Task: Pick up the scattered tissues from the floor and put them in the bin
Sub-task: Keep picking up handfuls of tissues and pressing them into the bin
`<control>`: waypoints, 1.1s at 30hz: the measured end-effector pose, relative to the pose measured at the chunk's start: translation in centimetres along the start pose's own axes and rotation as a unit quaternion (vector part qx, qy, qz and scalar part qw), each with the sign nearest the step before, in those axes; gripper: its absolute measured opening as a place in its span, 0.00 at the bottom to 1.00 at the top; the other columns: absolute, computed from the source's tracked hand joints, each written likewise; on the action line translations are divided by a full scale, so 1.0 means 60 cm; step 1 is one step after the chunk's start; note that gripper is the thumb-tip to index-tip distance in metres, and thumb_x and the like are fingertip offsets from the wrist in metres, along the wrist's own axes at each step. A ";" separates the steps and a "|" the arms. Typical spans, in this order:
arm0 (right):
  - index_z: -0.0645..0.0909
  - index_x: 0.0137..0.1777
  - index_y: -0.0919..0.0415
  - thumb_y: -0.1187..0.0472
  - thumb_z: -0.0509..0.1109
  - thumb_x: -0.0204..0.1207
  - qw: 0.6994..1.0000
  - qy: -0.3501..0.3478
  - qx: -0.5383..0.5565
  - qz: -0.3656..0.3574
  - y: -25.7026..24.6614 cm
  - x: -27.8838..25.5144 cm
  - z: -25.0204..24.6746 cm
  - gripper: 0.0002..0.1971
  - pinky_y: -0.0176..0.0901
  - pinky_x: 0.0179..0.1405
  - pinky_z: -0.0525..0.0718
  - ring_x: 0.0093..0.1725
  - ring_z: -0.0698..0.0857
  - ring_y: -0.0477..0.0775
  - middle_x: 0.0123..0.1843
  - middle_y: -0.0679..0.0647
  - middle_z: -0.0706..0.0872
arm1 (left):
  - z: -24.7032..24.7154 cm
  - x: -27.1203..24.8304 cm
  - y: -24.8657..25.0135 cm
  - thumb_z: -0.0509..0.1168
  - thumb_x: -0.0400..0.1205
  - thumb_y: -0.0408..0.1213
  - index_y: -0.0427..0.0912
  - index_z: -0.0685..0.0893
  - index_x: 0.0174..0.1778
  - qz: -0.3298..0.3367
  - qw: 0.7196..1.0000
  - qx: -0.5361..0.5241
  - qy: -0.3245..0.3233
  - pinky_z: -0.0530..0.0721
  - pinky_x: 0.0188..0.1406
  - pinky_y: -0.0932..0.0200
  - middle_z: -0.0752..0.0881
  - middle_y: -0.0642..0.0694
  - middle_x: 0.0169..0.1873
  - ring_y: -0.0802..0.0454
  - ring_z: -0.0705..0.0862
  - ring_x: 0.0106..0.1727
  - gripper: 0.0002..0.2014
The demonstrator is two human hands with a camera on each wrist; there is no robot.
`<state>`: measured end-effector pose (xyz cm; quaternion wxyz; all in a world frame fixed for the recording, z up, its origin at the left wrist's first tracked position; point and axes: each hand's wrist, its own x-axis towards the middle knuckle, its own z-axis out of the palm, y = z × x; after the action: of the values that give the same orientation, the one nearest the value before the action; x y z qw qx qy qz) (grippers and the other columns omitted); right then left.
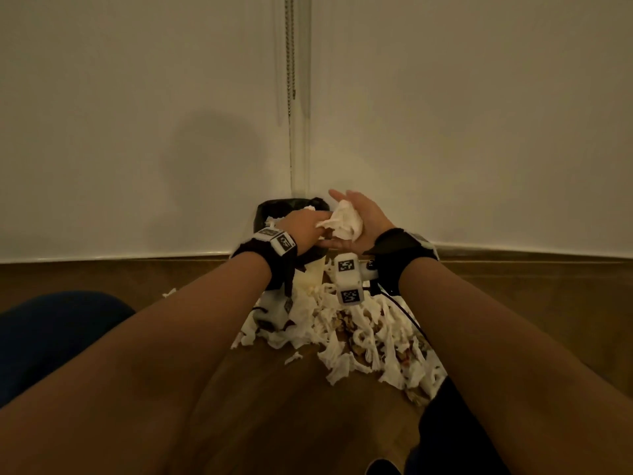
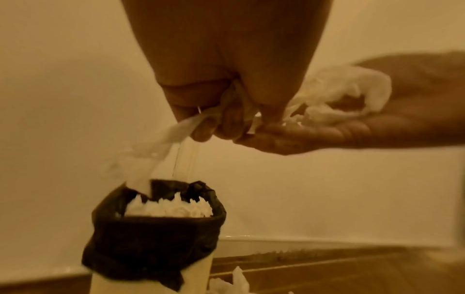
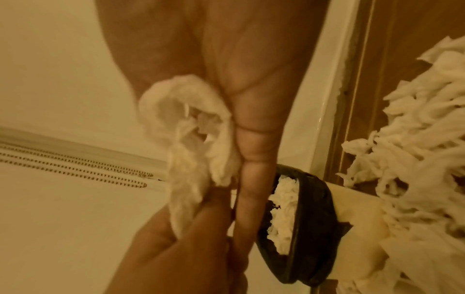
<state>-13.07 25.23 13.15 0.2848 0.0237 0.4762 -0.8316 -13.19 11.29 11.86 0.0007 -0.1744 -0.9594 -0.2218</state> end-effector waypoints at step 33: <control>0.83 0.51 0.56 0.62 0.66 0.79 0.813 0.370 -0.430 -0.131 0.083 0.298 -0.022 0.05 0.39 0.51 0.78 0.57 0.83 0.56 0.57 0.54 0.85 | 0.044 0.126 -0.254 0.64 0.78 0.37 0.44 0.82 0.48 -0.151 0.972 -0.035 0.175 0.72 0.34 0.56 0.83 0.43 0.43 0.47 0.78 0.38 0.05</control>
<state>-25.86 16.29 2.99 -0.0429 0.1421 0.8532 -0.5000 -25.16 2.13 3.59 0.1291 0.0145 -0.9512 -0.2798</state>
